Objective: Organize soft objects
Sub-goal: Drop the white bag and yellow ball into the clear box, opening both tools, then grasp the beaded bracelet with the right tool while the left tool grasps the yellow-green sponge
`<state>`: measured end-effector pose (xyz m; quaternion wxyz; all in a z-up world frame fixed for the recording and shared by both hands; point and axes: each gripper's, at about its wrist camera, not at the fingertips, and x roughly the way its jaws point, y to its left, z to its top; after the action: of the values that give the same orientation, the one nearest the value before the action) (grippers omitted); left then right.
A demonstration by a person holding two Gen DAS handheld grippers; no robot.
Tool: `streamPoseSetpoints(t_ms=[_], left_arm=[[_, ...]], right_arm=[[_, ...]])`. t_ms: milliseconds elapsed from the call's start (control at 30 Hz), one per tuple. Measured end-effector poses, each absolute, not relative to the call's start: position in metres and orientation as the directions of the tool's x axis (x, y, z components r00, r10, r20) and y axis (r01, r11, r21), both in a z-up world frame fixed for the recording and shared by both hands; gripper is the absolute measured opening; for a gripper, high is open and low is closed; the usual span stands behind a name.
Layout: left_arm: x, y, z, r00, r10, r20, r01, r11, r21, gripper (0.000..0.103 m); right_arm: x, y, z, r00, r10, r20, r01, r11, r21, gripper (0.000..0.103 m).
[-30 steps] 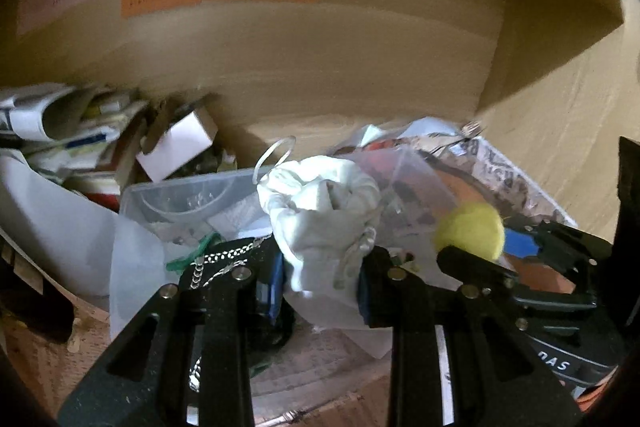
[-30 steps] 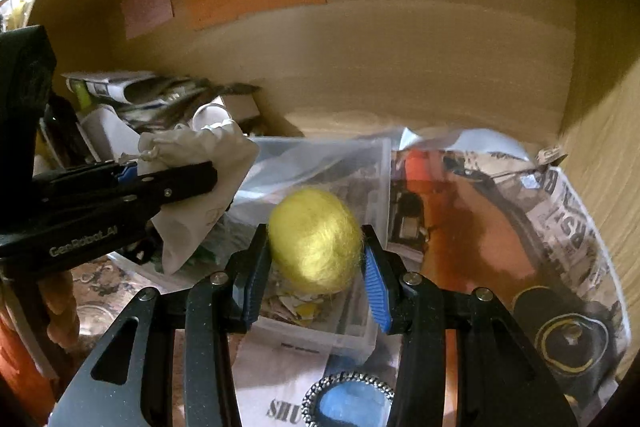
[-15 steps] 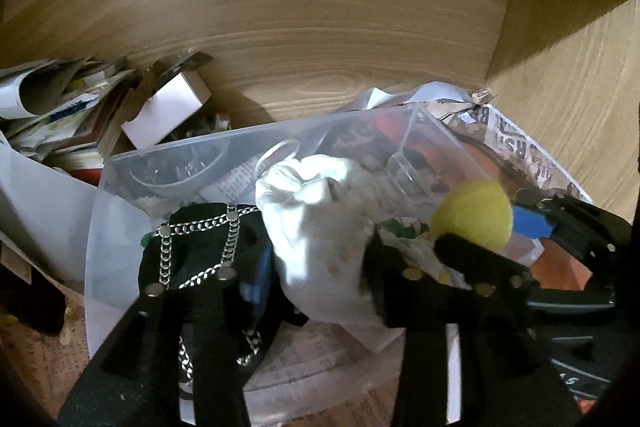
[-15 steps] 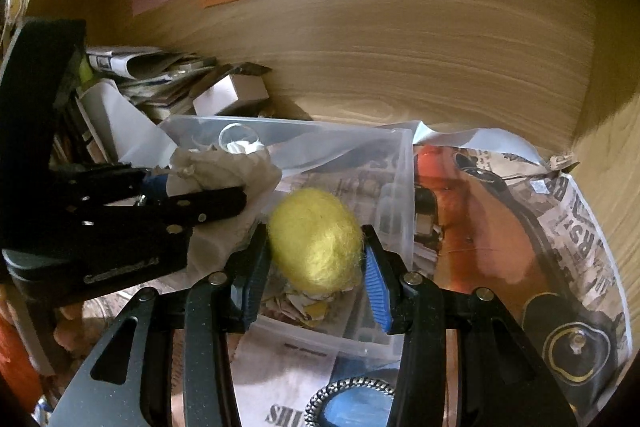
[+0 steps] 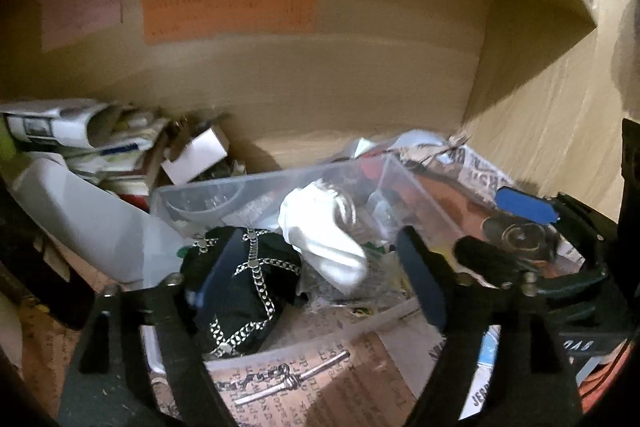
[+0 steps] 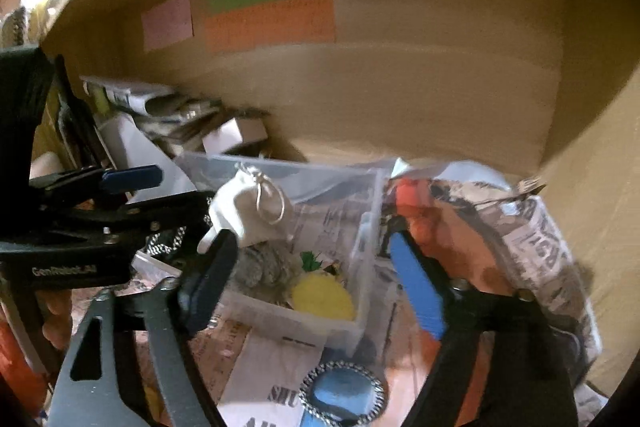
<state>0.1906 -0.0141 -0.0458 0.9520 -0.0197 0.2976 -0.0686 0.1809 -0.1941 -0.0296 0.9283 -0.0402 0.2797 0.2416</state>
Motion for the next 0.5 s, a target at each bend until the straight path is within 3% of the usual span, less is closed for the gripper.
streamPoseSetpoints(t_ms=[100, 500], left_arm=[[0.176, -0.014, -0.040, 0.834, -0.125, -0.537, 0.107, 0.992, -0.064, 0.100], [0.147, -0.017, -0.071, 0.780, -0.135, -0.612, 0.126, 0.990, -0.058, 0.102]], right_arm=[[0.171, -0.205, -0.028, 0.731, 0.421, -0.537, -0.462, 0.885, 0.065, 0.086], [0.170, -0.209, -0.102, 0.557, 0.352, -0.752, -0.480, 0.875, 0.054, 0.089]])
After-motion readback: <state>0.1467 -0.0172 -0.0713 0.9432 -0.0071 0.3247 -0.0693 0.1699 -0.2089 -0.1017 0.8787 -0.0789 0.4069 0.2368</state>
